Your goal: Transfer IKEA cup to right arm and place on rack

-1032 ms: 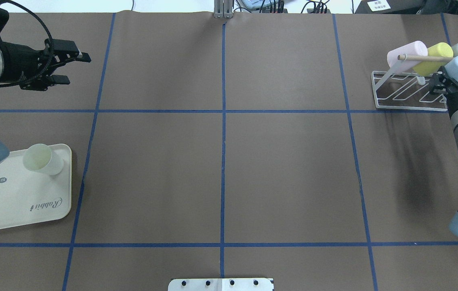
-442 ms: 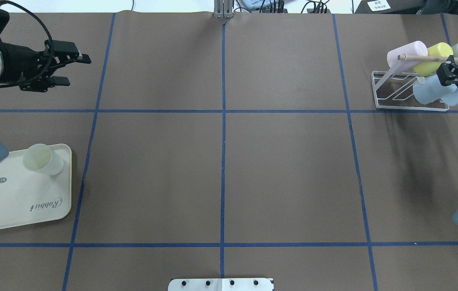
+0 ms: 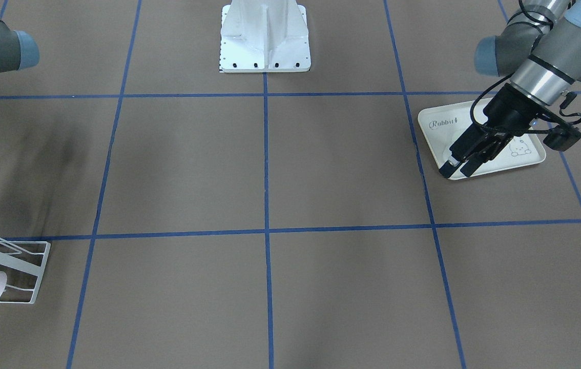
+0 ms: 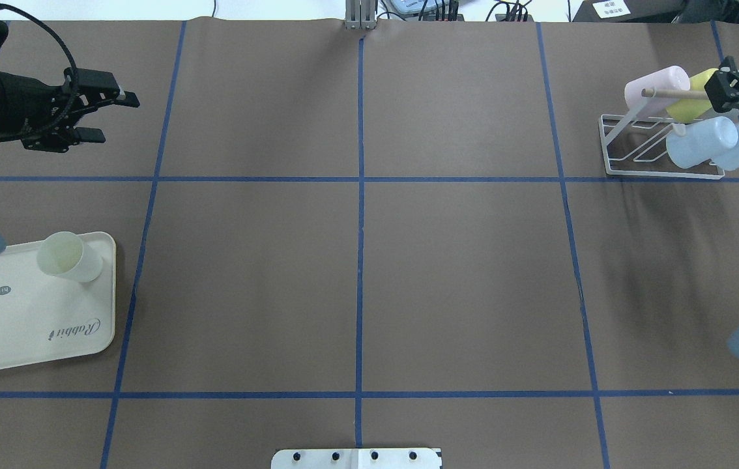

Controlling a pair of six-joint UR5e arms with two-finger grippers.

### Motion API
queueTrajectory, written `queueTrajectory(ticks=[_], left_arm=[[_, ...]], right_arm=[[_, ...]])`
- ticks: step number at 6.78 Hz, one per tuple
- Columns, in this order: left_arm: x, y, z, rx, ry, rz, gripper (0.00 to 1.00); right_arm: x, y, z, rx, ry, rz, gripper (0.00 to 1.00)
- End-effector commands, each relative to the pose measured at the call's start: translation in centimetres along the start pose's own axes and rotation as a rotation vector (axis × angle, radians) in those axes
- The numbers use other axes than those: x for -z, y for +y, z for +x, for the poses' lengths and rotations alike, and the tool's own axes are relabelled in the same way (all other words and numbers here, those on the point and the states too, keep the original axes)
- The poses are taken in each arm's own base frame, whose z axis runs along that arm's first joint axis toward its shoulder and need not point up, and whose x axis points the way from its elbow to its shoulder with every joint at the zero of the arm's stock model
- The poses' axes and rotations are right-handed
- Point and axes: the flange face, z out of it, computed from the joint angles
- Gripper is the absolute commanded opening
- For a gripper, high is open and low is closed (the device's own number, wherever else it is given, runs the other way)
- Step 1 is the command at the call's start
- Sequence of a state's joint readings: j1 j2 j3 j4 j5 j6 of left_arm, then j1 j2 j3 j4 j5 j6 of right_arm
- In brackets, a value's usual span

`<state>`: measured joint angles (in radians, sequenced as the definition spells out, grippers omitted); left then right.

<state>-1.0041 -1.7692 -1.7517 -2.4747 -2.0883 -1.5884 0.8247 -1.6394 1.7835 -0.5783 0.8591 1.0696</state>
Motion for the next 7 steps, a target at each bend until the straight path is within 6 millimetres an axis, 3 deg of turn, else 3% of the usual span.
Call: queueTrajectory(ticks=[1, 2, 3, 4, 5, 7], left_arm=[[2.7, -3.0, -5.1, -0.106, -0.094, -0.008, 1.0], [4.5, -4.9, -6.9, -0.124, -0.148, -0.025, 1.0], [5.7, -4.8, -10.3, -0.181, -0.205, -0.05, 1.0], [6.6, -3.6, -15.1, -0.232, -0.266, -0.082, 1.0], [6.1, -1.9, -17.7, -0.241, -0.307, -0.128, 1.0], [1.8, 2.8, -18.3, -0.246, -0.364, -0.253, 1.0]], right_arm=[[1.9, -2.4, -3.7, -0.072, -0.124, -0.065, 1.0], [2.6, -2.7, -4.8, -0.094, -0.173, -0.109, 1.0], [3.1, -2.6, -6.6, -0.18, -0.235, -0.189, 1.0], [4.5, -2.7, -9.5, -0.275, -0.315, -0.272, 1.0], [5.3, -2.7, -11.7, -0.36, -0.365, -0.347, 1.0], [6.3, -3.0, -14.2, -0.481, -0.431, -0.473, 1.0]])
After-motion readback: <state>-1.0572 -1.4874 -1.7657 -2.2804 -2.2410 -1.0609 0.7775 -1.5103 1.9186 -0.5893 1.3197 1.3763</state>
